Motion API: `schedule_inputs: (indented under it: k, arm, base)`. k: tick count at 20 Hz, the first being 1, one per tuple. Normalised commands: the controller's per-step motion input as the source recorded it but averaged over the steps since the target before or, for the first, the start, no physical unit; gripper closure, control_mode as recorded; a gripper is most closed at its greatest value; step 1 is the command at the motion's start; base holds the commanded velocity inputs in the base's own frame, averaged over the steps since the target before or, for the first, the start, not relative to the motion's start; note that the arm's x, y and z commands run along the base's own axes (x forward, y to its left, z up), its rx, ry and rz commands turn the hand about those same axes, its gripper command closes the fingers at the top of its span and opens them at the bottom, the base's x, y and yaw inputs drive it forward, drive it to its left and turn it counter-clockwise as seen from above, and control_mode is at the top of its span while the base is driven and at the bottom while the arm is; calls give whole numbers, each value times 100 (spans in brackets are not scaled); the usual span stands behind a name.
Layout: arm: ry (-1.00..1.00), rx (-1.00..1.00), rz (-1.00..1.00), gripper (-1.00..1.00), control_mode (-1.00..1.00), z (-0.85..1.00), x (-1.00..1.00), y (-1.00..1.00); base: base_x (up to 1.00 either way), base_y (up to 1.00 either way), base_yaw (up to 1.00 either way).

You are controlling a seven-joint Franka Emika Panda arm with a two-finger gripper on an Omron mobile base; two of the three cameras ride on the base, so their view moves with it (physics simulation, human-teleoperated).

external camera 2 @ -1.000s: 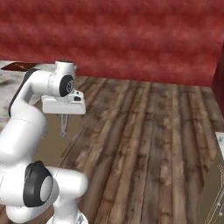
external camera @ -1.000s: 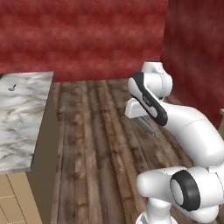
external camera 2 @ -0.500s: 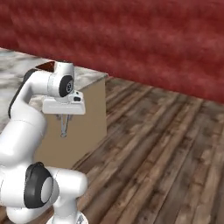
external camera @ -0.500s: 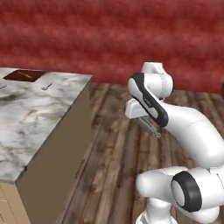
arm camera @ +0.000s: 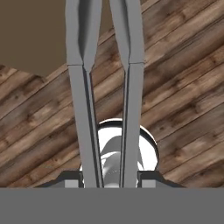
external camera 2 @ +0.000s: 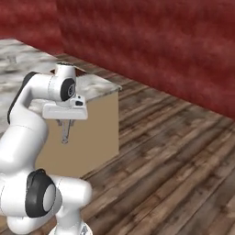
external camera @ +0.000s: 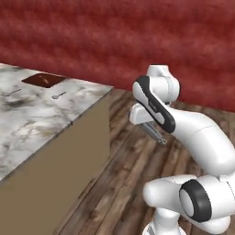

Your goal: Take the tongs from the drawer on the left and place them on the dining counter next to the tray containing the kebab skewer.

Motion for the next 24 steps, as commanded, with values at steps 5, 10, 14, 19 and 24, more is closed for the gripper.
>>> schedule_inputs:
  k: [5,10,14,19,24]
  arm:
    - [0,0,0,100,100,0,0,0]
    - [0,0,0,100,100,0,0,0]
    - [0,0,0,100,100,0,0,0]
    - [0,0,0,100,100,0,0,0]
    - [0,0,0,100,100,0,0,0]
  base:
    - [85,-71,47]
    - [85,-88,48]
    - [65,-100,40]
    - [53,-100,35]
    - [45,-100,29]
